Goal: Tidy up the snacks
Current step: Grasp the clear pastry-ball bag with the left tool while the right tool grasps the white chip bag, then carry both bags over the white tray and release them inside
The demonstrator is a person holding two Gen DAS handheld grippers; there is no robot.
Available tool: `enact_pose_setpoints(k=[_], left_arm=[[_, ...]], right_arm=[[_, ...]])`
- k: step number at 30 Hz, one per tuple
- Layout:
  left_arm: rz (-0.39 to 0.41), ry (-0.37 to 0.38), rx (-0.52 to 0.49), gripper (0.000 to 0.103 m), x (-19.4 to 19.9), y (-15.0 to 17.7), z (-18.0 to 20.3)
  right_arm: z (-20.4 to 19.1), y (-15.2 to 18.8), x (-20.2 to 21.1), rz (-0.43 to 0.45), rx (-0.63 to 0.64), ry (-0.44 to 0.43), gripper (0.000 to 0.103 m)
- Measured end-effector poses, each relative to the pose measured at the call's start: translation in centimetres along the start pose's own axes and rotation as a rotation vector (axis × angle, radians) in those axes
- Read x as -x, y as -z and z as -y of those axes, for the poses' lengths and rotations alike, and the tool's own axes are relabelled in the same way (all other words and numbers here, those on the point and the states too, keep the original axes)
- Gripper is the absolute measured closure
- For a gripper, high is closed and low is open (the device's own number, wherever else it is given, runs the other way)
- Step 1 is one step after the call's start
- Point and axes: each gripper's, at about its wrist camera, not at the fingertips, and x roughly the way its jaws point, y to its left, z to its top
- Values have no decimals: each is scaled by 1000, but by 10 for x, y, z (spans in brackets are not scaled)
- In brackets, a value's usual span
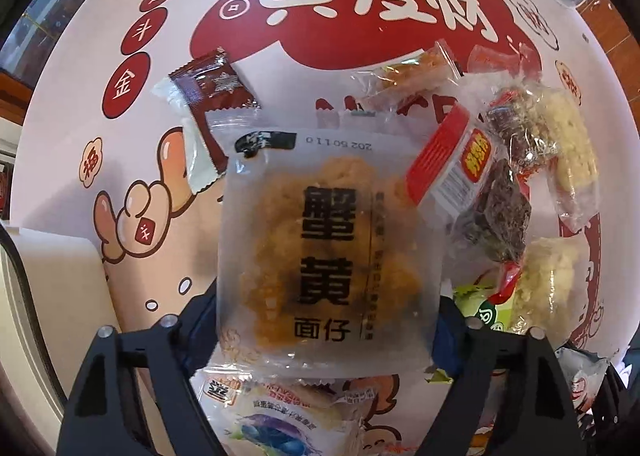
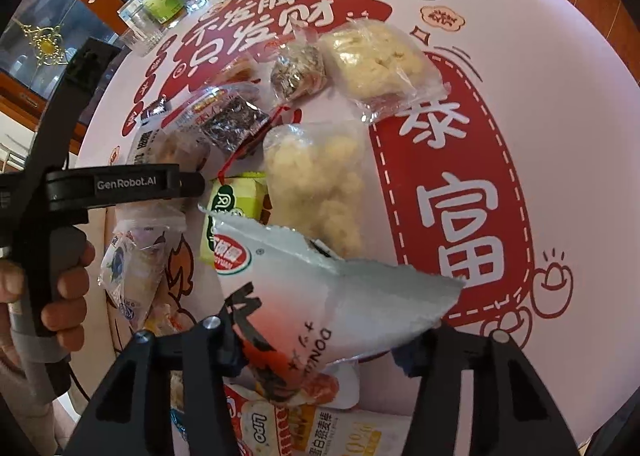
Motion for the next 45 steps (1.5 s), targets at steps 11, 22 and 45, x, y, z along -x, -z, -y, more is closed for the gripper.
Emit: enact_pose_setpoints(k=[11,22,45], left_arm=[[69,56,26,26,40,40,-14],[237,129,-20,26,147,89,-34],[379,-86,192,23,197,205,-190]], right_arm=[[-14,2,36,78,24,1,50],[-47,14,88,176,75,19,50],[-231,29,127,131,389,-188,49]])
